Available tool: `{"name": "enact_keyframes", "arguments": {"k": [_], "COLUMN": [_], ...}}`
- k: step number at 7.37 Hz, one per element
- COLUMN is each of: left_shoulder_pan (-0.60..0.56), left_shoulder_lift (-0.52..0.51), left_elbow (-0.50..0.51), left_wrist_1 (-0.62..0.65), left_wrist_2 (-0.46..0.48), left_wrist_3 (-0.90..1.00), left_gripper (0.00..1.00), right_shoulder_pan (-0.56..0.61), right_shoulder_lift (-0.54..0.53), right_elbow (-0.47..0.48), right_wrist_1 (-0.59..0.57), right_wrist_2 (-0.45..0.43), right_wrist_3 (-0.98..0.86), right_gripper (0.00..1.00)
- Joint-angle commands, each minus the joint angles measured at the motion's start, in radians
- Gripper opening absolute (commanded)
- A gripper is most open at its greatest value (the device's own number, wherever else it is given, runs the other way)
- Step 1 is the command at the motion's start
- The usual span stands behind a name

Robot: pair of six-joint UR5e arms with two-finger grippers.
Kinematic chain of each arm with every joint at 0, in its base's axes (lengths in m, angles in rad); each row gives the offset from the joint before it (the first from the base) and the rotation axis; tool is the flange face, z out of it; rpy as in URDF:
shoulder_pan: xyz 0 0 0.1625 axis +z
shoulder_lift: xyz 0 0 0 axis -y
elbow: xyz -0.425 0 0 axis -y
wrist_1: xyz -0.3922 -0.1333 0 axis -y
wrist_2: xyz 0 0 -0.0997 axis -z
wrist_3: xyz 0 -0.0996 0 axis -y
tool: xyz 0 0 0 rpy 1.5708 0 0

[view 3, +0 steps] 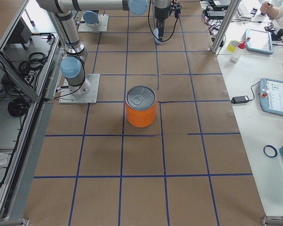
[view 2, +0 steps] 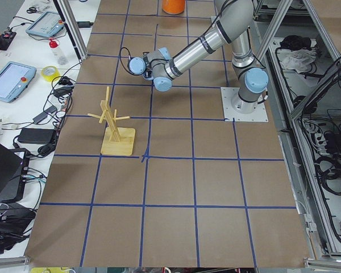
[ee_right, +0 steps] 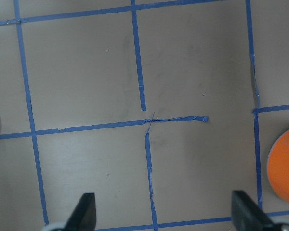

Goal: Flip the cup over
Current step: 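Grasp the cup with the left gripper and tilt it upright onto the table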

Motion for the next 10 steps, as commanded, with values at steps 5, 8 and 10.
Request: {"name": "enact_keyframes", "arguments": {"k": [5,8,10], "left_shoulder_pan": [-0.003,-0.006,-0.005], "left_shoulder_lift": [0.043,0.069,0.034], "left_elbow": [0.054,0.189,0.239], "left_wrist_1": [0.033,0.169,0.177], "left_wrist_2": [-0.078,0.384,0.680], "left_wrist_3": [-0.296,-0.337,-0.048], "left_gripper": [0.00,0.00,0.00], "right_shoulder_pan": [0.037,0.037,0.037], "right_shoulder_lift": [-0.031,-0.031,-0.031], "right_elbow": [0.033,0.033,0.035], "right_wrist_1": [0.003,0.003,0.003], "right_wrist_2": [-0.017,-0.019,-0.019], "right_wrist_3": [0.000,-0.001,-0.003], "right_gripper": [1.00,1.00,1.00]}}
